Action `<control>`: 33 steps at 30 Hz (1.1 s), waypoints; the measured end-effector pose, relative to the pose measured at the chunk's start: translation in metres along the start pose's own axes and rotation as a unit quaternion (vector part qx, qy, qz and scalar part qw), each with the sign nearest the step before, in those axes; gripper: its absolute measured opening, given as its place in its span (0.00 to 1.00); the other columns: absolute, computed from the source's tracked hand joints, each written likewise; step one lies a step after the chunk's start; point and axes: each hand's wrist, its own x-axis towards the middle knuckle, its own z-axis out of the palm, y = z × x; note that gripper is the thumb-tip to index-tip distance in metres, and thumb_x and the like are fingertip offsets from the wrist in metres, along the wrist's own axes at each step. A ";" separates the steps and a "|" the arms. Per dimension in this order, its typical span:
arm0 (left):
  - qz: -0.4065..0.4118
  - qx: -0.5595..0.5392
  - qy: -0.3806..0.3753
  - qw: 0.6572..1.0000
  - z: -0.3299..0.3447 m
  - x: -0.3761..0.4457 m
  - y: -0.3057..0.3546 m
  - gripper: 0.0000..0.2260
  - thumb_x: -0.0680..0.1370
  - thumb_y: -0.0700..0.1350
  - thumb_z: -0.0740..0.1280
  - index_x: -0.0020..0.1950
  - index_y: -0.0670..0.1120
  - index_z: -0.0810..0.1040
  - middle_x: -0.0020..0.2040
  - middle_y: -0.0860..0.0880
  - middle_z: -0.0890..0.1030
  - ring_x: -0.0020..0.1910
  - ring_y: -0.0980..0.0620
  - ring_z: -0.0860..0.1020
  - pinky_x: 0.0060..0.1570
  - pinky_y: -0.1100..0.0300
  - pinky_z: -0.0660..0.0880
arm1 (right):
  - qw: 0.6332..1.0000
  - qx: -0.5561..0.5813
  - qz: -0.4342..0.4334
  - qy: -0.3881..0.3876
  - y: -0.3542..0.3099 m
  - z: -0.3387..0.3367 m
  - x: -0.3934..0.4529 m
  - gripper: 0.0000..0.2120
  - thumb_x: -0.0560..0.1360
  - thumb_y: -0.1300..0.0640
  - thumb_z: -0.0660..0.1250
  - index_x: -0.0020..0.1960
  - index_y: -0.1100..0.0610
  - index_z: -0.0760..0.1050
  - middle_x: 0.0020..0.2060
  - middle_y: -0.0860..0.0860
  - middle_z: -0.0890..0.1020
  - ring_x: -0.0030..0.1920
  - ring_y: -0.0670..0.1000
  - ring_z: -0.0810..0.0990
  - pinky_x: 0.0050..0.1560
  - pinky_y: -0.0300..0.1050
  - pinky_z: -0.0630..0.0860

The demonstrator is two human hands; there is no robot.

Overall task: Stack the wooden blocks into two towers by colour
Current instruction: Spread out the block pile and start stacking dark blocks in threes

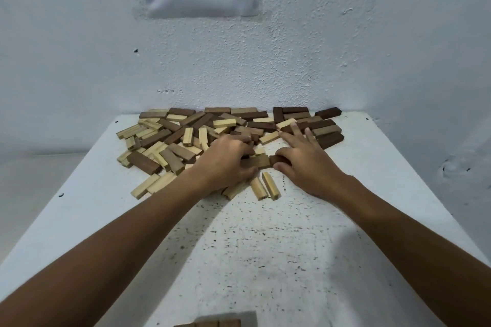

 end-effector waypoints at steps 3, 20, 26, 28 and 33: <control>0.012 -0.017 -0.003 1.000 -0.002 0.001 -0.001 0.12 0.73 0.47 0.72 0.52 0.41 0.84 0.59 0.44 0.80 0.58 0.45 0.78 0.56 0.49 0.74 | 0.998 0.056 0.024 0.021 -0.002 -0.002 -0.007 0.18 0.81 0.48 0.61 0.61 0.59 0.78 0.76 0.54 0.62 0.78 0.55 0.46 0.76 0.51 0.41; 0.085 -0.154 0.130 0.976 -0.028 -0.035 0.008 0.17 0.67 0.38 0.79 0.55 0.39 0.83 0.54 0.43 0.83 0.50 0.52 0.83 0.51 0.75 0.74 | 0.913 0.350 0.082 0.194 -0.030 -0.027 -0.051 0.10 0.74 0.53 0.72 0.51 0.58 0.81 0.46 0.49 0.83 0.50 0.48 0.80 0.51 0.47 0.76; 0.064 -0.287 0.045 0.955 -0.038 -0.108 0.011 0.17 0.68 0.41 0.78 0.56 0.45 0.82 0.54 0.51 0.83 0.51 0.58 0.82 0.48 0.64 0.80 | 0.922 0.373 0.056 0.084 -0.063 -0.037 -0.088 0.12 0.74 0.50 0.71 0.54 0.55 0.82 0.44 0.46 0.84 0.47 0.44 0.80 0.46 0.41 0.76; 0.068 -0.287 0.039 0.955 -0.034 -0.132 0.009 0.18 0.69 0.47 0.77 0.57 0.46 0.82 0.54 0.53 0.83 0.51 0.58 0.82 0.46 0.64 0.80 | 0.930 0.363 0.050 0.027 -0.075 -0.035 -0.101 0.13 0.74 0.49 0.71 0.55 0.54 0.81 0.47 0.47 0.84 0.48 0.44 0.79 0.46 0.40 0.76; 0.110 -0.194 0.083 0.971 -0.023 -0.172 0.001 0.17 0.71 0.51 0.73 0.56 0.44 0.83 0.52 0.50 0.85 0.47 0.59 0.83 0.44 0.62 0.81 | 0.957 0.286 0.045 -0.032 -0.099 -0.033 -0.118 0.15 0.74 0.46 0.70 0.57 0.53 0.80 0.49 0.47 0.81 0.48 0.45 0.77 0.47 0.43 0.77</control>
